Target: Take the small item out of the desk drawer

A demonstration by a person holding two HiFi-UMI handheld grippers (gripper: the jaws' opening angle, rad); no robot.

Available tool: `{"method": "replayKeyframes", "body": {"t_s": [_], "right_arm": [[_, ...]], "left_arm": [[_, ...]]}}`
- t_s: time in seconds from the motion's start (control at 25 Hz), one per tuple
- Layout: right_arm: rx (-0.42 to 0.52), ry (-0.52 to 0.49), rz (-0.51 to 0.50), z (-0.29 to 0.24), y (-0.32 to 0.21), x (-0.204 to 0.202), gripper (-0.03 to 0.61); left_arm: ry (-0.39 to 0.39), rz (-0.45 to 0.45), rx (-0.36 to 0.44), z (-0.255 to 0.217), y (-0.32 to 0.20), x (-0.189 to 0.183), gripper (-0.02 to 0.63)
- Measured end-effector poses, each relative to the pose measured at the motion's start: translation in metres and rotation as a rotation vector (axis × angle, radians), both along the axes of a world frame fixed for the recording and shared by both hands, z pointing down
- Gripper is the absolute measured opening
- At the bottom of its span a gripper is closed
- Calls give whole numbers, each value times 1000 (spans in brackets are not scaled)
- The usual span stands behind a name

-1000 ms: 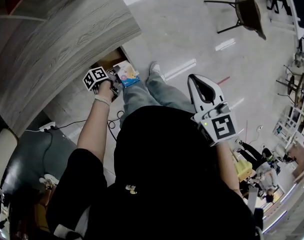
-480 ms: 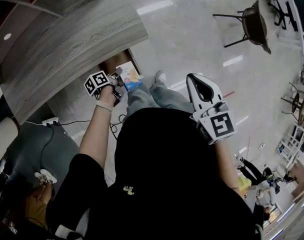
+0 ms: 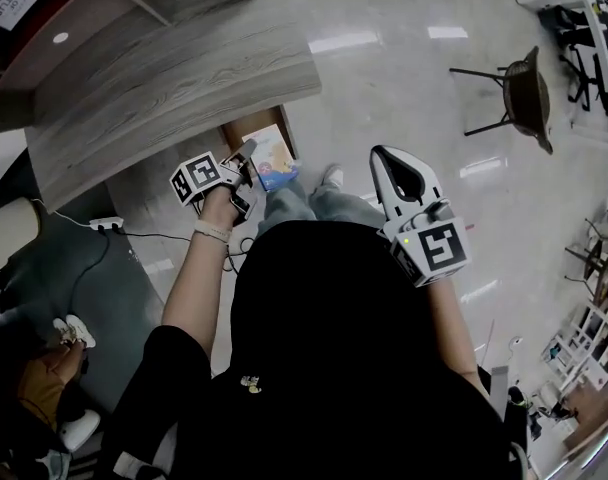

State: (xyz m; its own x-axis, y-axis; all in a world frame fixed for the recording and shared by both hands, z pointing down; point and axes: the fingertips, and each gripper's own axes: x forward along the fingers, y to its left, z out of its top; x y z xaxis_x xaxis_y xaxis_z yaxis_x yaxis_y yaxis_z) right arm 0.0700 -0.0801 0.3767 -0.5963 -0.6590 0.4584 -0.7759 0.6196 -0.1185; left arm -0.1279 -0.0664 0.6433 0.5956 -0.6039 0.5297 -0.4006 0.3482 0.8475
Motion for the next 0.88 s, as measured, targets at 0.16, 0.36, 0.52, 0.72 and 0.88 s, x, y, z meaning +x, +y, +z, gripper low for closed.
{"method": "replayKeyframes", "body": {"t_s": [0.16,0.36,0.52,0.72,0.88], "right_arm": [[24,-38,-40,-12,-7,-8,-3],[67,-88,-90,-30,-11,-19,-3],[86,-103,-156,-42,-7,-30,-3],[121,-128,-206,-57,-11,-42,-3],[147,-147,-266,-68,-14,-52,-3]], "left_arm": [[2,-53,78,-46,-6,-7,101],[6,-111,175,-107,-4,-11,101],[18,-185,254,-153,3,-19,101],[64,-256,366,-211,6,-23,101],[78,-318,424,-248,10,-26,101]]}}
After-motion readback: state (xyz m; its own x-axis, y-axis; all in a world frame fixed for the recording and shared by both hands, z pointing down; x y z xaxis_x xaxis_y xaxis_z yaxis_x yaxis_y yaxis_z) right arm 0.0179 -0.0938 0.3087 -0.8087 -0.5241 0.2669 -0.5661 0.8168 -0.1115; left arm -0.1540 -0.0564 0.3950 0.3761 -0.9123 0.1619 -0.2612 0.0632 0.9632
